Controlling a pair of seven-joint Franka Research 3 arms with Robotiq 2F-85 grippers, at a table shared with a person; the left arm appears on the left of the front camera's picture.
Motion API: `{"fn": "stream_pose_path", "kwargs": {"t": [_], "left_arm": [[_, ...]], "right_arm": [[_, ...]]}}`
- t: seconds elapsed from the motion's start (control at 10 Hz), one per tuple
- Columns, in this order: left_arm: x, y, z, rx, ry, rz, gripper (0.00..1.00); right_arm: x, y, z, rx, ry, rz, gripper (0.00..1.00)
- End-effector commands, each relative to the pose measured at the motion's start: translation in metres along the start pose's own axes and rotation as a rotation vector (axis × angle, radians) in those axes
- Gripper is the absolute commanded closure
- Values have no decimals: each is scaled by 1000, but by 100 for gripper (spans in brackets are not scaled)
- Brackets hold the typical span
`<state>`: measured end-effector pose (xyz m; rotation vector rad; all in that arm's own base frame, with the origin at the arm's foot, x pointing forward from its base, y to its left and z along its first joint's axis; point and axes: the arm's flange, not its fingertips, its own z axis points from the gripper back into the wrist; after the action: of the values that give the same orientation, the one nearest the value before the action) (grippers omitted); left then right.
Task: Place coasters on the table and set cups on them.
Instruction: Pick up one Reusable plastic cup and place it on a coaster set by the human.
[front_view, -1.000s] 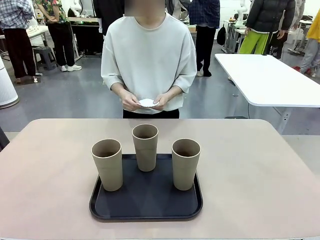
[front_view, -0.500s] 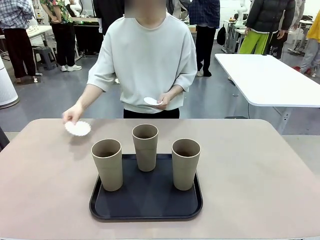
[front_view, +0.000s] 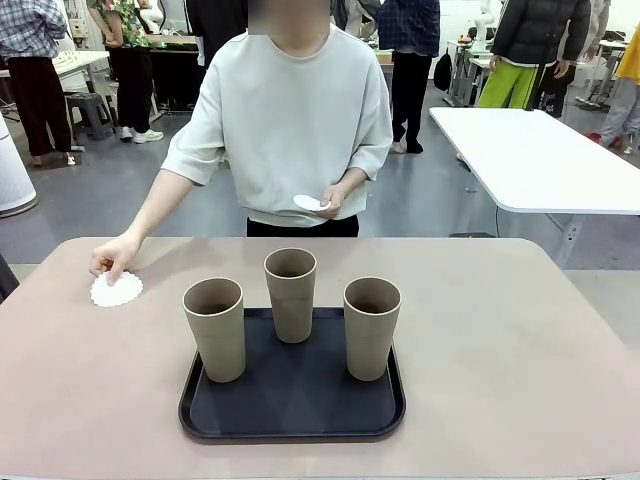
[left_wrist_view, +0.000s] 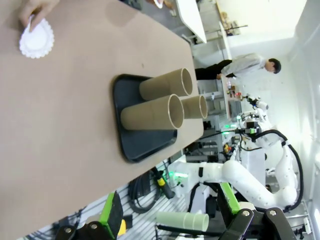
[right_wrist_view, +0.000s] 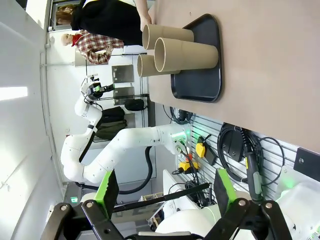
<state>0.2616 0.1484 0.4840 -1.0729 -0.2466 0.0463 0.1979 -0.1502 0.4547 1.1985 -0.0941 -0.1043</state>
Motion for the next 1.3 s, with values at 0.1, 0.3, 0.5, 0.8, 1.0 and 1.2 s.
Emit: {"fn": "stream_pose_path", "kwargs": {"t": [0.1,0.3,0.5,0.8,1.0,1.2], "left_arm": [[-2,0,1,-6,-7,1,0],[-2,0,1,-6,-7,1,0],[-2,0,1,-6,-7,1,0],[-2,0,1,-6,-7,1,0],[-2,0,1,-6,-7,1,0],[-2,0,1,-6,-7,1,0]], "right_arm": [[0,0,0,7,1,-2,0],[0,0,0,7,1,-2,0],[0,0,0,7,1,-2,0],[0,0,0,7,1,-2,0],[0,0,0,7,1,-2,0],[0,0,0,7,1,-2,0]]}}
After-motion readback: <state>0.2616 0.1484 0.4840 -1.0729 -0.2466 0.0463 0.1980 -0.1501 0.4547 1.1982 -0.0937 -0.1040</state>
